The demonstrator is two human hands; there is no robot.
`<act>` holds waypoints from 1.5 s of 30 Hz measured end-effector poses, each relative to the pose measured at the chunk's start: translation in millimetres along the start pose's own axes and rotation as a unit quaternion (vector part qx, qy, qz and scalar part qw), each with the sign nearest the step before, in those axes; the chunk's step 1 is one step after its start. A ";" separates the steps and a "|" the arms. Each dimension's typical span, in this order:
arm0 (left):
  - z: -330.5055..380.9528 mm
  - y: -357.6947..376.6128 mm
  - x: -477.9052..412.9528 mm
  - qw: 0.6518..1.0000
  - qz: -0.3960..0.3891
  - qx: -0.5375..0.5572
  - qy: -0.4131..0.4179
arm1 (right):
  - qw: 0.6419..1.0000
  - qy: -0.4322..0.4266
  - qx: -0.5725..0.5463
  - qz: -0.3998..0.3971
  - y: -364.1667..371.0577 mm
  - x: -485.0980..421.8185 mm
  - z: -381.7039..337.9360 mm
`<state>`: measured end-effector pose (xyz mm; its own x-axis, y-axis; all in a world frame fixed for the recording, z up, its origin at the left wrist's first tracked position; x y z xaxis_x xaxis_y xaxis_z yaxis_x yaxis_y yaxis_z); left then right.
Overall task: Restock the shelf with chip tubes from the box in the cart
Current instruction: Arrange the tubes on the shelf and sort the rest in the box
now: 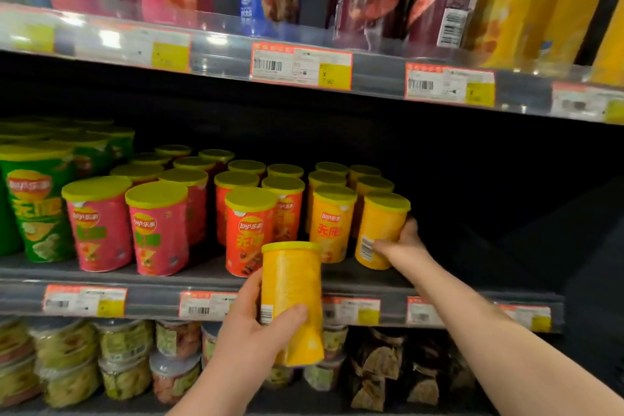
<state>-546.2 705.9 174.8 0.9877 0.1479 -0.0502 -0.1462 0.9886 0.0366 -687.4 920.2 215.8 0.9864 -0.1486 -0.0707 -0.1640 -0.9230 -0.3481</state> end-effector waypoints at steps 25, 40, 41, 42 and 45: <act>5.6 31.1 -19.2 0.999 0.034 -0.027 -0.002 | 0.995 -0.023 0.077 -0.053 -4.8 -16.3 10.9; 6.4 20.3 -17.5 0.998 0.048 -0.040 -0.005 | 0.944 -0.229 0.233 0.048 -16.4 -16.0 -40.7; 6.7 20.7 -17.5 0.998 0.047 -0.042 -0.004 | 0.921 -0.262 0.287 0.017 -10.2 -11.9 -52.2; 7.0 21.5 -17.6 0.998 0.044 -0.043 -0.003 | 0.896 -0.289 0.336 -0.025 -2.4 -8.7 -62.2; 7.0 22.3 -17.3 0.998 0.035 -0.045 0.001 | 0.826 -0.325 0.443 -0.126 23.0 -6.4 -79.0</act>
<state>-566.2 725.1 183.5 0.9748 0.2166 -0.0527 -0.2193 0.9744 -0.0504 -696.4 871.9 282.1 0.8220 0.4968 -0.2783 -0.1843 -0.2303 -0.9555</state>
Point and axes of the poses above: each hand's wrist, its own x-axis away from the middle knuckle, its own y-axis out of the palm, z = x × y, the point moved 3 cm from there along -x, towards the middle knuckle, and after that the axes turned 8 degrees about -x, right-handed, at the moved point
